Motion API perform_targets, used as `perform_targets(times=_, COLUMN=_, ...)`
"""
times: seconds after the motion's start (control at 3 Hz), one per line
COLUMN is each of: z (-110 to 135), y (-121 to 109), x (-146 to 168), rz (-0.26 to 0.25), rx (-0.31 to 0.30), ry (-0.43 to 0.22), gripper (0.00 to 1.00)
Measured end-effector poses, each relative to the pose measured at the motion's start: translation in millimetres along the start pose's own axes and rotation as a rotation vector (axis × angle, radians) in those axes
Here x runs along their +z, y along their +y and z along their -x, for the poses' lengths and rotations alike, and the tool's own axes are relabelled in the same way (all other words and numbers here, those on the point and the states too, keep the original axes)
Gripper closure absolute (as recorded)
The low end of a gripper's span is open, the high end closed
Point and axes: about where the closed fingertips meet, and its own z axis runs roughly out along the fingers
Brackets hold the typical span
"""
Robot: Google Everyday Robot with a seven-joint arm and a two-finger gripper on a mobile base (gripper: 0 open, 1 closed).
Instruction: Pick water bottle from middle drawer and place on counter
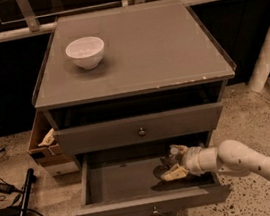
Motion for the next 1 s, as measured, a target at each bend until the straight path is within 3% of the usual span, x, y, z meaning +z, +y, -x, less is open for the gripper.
perform_targets(times=0.33, z=0.5, y=0.0, x=1.1, rz=0.001, rx=-0.001, ry=-0.002, gripper=0.38)
perform_targets(times=1.0, z=0.5, y=0.0, x=1.2, rz=0.001, rx=-0.001, ry=-0.003, gripper=0.85)
